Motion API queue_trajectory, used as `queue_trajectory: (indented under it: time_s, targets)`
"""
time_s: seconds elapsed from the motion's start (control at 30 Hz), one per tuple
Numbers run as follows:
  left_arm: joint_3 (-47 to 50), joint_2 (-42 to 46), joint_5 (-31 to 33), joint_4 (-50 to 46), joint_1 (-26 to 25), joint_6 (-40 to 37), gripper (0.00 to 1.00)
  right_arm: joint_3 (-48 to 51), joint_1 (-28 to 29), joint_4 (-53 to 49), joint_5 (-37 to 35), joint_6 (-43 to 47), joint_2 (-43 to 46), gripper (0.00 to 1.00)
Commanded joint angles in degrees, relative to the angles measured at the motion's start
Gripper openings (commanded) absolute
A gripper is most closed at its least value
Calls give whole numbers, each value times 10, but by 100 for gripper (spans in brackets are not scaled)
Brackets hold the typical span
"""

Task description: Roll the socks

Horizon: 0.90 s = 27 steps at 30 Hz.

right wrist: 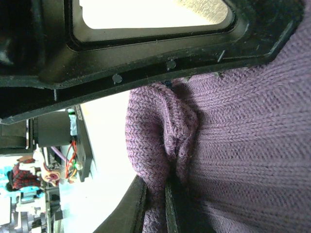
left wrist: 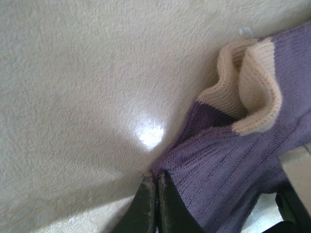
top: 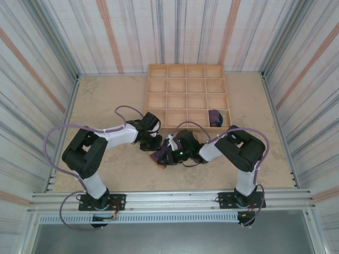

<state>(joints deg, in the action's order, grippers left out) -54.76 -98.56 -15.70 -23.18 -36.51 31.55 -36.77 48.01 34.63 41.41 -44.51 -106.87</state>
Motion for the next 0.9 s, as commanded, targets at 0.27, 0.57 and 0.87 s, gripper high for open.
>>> queue_trajectory:
  time_s: [0.27,0.57,0.87]
  targets:
    - [39,27,62,-51,-8,50,0,25,-2,-152,-38,10,41,0]
    - [43,20,81,-55,-26,76,0,28,-9,-122,-30,3,24,0]
    - [52,32,81,-55,-28,92,0,44,-27,-95,-5,-20,7,0]
